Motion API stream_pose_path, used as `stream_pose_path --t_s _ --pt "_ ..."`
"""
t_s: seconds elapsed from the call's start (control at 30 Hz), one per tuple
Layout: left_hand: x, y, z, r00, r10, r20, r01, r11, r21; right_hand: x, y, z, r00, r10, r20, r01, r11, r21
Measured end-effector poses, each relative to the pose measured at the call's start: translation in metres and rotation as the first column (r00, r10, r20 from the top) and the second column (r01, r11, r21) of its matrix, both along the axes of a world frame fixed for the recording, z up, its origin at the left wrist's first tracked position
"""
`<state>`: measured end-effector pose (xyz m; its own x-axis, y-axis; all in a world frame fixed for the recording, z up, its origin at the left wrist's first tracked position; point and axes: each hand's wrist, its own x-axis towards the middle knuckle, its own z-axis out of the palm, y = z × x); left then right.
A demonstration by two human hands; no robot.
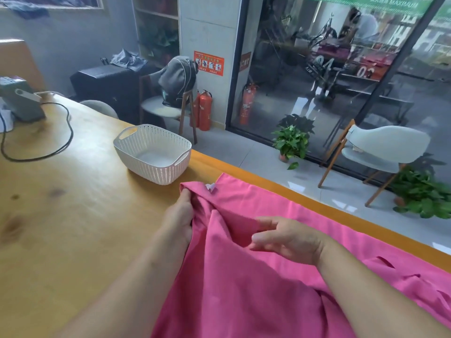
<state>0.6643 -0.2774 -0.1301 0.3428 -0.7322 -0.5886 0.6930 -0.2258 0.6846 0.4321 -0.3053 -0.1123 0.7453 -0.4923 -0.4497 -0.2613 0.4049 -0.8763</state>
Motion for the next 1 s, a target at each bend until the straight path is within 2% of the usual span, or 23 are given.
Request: stream_pose_path --t_s 0.07,0.17,0.23,0.3,0.33,0.4,0.43,0.5,0.53,0.57,0.63,0.67,0.7,0.77,0.83,0.9,1.0 --pt "-0.001 -0.002 -0.011 0.996 -0.042 0.078 0.036 0.996 0.082 0.002 -0.008 0.001 1.0 0.011 0.013 -0.011 1.0 -0.021" --pt "-0.002 0.002 -0.021 0.982 -0.089 0.169 0.06 0.984 0.17 0.011 -0.019 -0.005 0.977 -0.21 -0.045 0.203 0.971 -0.126" --pt "-0.004 0.006 -0.028 0.977 -0.113 0.182 0.082 0.981 0.174 0.018 -0.034 -0.001 0.899 -0.437 -0.039 0.425 0.889 -0.17" --pt "-0.009 0.015 -0.031 0.933 -0.214 0.288 0.171 0.971 0.167 0.021 -0.06 0.015 0.747 -0.664 0.022 0.647 0.721 -0.248" --pt "-0.015 0.023 -0.029 0.874 -0.328 0.359 0.273 0.942 0.197 0.021 -0.076 0.029 0.681 -0.73 0.057 0.697 0.623 -0.355" --pt "-0.028 0.036 -0.02 0.676 -0.564 0.475 0.483 0.825 0.292 0.025 -0.114 0.054 0.624 -0.769 0.137 0.657 0.423 -0.624" --pt "-0.034 0.039 -0.015 0.59 -0.623 0.513 0.534 0.778 0.331 0.032 -0.131 0.064 0.632 -0.758 0.158 0.578 0.326 -0.748" --pt "-0.036 0.036 -0.016 0.478 -0.633 0.609 0.502 0.766 0.401 0.053 -0.156 0.069 0.677 -0.719 0.157 0.418 0.2 -0.886" --pt "-0.033 0.031 -0.018 0.419 -0.62 0.664 0.452 0.776 0.44 0.067 -0.166 0.063 0.703 -0.699 0.133 0.365 0.193 -0.911" --pt "-0.029 0.026 -0.019 0.36 -0.612 0.704 0.404 0.782 0.474 0.079 -0.172 0.053 0.728 -0.681 0.073 0.315 0.239 -0.918" --pt "-0.022 0.018 -0.026 0.305 -0.588 0.749 0.335 0.803 0.494 0.098 -0.179 0.02 0.761 -0.621 -0.187 0.165 0.463 -0.871" --pt "-0.019 0.015 -0.03 0.303 -0.572 0.762 0.313 0.815 0.488 0.103 -0.178 0.002 0.757 -0.561 -0.334 0.088 0.595 -0.799" --pt "-0.016 0.01 -0.035 0.315 -0.558 0.768 0.299 0.826 0.477 0.104 -0.175 -0.016 0.738 -0.503 -0.451 0.022 0.685 -0.728" --pt "-0.011 -0.001 -0.046 0.323 -0.543 0.775 0.276 0.837 0.472 0.102 -0.174 -0.046 0.669 -0.477 -0.57 -0.094 0.706 -0.702" --pt "-0.007 -0.014 -0.054 0.308 -0.532 0.789 0.255 0.845 0.47 0.1 -0.175 -0.068 0.638 -0.506 -0.58 -0.089 0.7 -0.708" --pt "-0.001 -0.025 -0.062 0.284 -0.522 0.804 0.235 0.851 0.47 0.102 -0.179 -0.078 0.679 -0.507 -0.53 -0.014 0.713 -0.701" --pt "0.004 -0.03 -0.071 0.21 -0.545 0.811 0.222 0.835 0.504 0.108 -0.191 -0.077 0.732 -0.533 -0.424 0.03 0.648 -0.761"
